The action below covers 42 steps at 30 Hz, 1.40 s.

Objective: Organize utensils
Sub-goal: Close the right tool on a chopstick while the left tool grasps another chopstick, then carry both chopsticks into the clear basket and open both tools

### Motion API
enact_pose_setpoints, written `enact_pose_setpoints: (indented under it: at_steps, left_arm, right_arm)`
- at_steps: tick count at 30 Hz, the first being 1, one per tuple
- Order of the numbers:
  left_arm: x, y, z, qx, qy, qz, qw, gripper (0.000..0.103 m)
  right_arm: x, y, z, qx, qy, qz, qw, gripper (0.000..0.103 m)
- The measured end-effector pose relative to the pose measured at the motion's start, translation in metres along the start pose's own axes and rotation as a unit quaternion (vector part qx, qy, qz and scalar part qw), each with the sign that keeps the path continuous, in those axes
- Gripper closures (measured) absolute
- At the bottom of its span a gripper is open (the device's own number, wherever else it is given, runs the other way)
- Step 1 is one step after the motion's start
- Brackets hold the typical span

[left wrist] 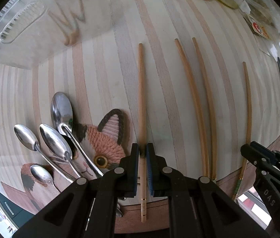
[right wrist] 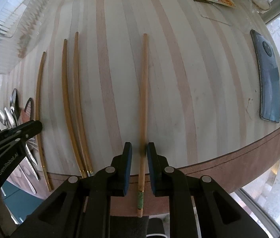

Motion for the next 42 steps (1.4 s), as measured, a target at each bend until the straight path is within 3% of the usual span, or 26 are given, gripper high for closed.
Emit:
enact_pose_setpoints:
  at_steps: [3,11,23,28,33,39,42]
  left_arm:
    - [0.002,-0.001,-0.004,-0.002,0.008,-0.005,1.0000,0.099]
    - [0.052,0.000,-0.011,-0.011,0.014,-0.072,0.9973,0.099]
    - [0.187,0.022,0.003,0.020,-0.059,-0.185,0.9807,0.099]
    - [0.227,0.040,0.044,0.056,-0.067,-0.206,0.9746,0.099]
    - [0.244,0.066,0.088,0.101,-0.056,-0.214,0.9699,0.099]
    - [0.242,0.106,0.138,0.153,-0.055,-0.197,0.9668,0.099]
    - [0.232,0.127,0.152,0.162,-0.062,-0.174,0.9693,0.099]
  right_arm:
    - [0.002,0.001,-0.028,-0.004,-0.006,-0.007,1.000,0.096]
    - [0.017,-0.007,-0.044,-0.040,0.024,-0.031,0.998,0.096]
    - [0.122,0.009,-0.045,-0.027,0.064,-0.125,0.990,0.096]
    - [0.173,0.040,-0.006,0.014,0.099,-0.157,0.982,0.096]
    - [0.207,0.083,0.059,0.079,0.128,-0.178,0.972,0.096]
    - [0.225,0.138,0.120,0.118,0.153,-0.178,0.965,0.096]
    - [0.221,0.165,0.141,0.128,0.151,-0.168,0.966,0.096]
Point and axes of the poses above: each gripper's, at about its wrist camera, not at the fingertips, and x roughly against the way its jaws point, z to its left, y to its top, the point moved 5 cm from there along -x, roughly the way its jaws point, and after that the axes turned 8 degrees about z, right-handed, at the moved point
